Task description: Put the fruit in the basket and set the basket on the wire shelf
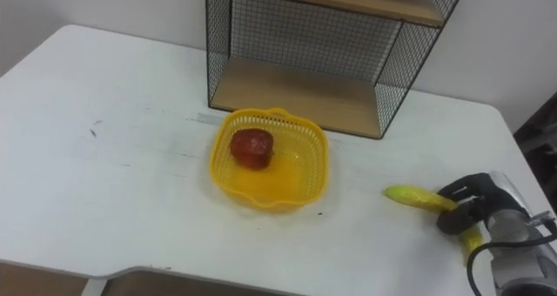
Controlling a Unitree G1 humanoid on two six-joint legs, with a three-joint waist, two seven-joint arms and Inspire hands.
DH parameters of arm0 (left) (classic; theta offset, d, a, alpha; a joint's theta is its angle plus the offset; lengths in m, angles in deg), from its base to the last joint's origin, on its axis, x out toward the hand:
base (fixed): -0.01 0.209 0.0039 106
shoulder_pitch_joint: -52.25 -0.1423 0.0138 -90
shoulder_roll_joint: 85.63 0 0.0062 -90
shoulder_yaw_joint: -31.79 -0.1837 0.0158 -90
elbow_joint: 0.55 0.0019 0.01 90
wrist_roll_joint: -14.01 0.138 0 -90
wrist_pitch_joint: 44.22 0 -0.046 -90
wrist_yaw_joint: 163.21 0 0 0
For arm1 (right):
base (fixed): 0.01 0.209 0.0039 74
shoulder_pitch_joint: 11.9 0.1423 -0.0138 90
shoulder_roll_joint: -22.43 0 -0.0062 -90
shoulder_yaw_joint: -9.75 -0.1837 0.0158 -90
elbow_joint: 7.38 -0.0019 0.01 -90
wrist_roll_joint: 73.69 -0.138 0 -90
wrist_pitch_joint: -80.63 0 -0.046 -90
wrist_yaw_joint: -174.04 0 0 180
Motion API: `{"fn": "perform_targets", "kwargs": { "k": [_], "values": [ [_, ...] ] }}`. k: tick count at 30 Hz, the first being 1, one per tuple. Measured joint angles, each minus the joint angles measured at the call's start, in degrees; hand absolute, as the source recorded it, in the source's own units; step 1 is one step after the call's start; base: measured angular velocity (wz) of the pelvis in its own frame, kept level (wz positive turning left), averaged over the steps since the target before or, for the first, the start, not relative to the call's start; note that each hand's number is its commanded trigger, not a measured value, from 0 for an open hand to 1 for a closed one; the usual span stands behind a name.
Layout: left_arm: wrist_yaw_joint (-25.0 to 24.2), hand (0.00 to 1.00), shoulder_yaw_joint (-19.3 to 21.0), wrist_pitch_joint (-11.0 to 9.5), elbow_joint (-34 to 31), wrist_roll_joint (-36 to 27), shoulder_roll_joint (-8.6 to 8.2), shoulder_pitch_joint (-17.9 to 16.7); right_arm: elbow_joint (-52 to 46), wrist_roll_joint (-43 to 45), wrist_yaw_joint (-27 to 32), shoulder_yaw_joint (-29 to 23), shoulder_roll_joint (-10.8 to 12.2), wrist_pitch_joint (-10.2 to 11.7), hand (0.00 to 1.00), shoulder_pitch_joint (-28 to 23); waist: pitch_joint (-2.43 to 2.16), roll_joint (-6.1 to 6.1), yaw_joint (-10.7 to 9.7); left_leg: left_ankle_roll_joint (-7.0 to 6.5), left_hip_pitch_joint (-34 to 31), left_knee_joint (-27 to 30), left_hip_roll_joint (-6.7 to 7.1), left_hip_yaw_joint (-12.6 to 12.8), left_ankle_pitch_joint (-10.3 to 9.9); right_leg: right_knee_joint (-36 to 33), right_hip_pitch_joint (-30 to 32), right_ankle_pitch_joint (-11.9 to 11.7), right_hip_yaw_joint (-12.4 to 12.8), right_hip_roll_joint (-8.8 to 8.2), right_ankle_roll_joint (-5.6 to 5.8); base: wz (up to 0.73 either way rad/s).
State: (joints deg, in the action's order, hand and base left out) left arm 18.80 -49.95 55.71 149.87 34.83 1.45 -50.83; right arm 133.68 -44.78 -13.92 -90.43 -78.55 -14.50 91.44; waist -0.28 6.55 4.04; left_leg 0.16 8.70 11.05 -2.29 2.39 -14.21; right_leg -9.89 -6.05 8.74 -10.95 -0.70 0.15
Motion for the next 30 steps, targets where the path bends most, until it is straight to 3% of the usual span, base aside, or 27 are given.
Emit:
{"fn": "perform_targets", "kwargs": {
  "k": [4,20,26,30],
  "values": [
    [-0.3,0.0,-0.7,-0.2,0.0,0.0,0.65,0.7,0.0,0.0,-0.5,0.0,0.2,-0.2,1.0,-0.1,0.06,0.79,0.0,-0.01,0.0,-0.3,-0.01,0.0,0.0,0.1,0.1,0.0,0.1,0.04,0.02,0.0],
    [-0.4,0.0,-1.7,-1.7,-0.1,0.0,1.11,0.8,-1.9,-2.4,1.0,0.1,0.9,-0.7,1.0,-0.4,0.24,1.0,-0.5,-0.02,-0.1,-0.5,-0.06,0.8,0.0,0.0,0.1,-0.1,0.5,0.09,0.01,0.0],
    [-0.3,0.0,-1.7,-2.6,-0.3,-0.1,1.11,0.8,-11.7,-5.1,1.5,0.2,1.3,-0.8,1.0,-4.4,0.43,-0.21,-0.6,-0.02,-0.4,-0.8,-0.17,2.1,0.0,-0.8,1.5,-0.1,1.9,0.21,-0.01,-0.13],
    [-0.1,0.0,-1.7,-2.3,-1.1,0.1,0.99,0.3,-22.5,-5.2,2.0,0.3,3.1,-0.8,1.0,-8.8,-0.05,-1.53,-0.7,-0.07,-0.3,-1.1,-0.17,3.5,0.0,-1.1,2.3,-0.1,3.2,0.3,0.0,-0.17]
  ]
}}
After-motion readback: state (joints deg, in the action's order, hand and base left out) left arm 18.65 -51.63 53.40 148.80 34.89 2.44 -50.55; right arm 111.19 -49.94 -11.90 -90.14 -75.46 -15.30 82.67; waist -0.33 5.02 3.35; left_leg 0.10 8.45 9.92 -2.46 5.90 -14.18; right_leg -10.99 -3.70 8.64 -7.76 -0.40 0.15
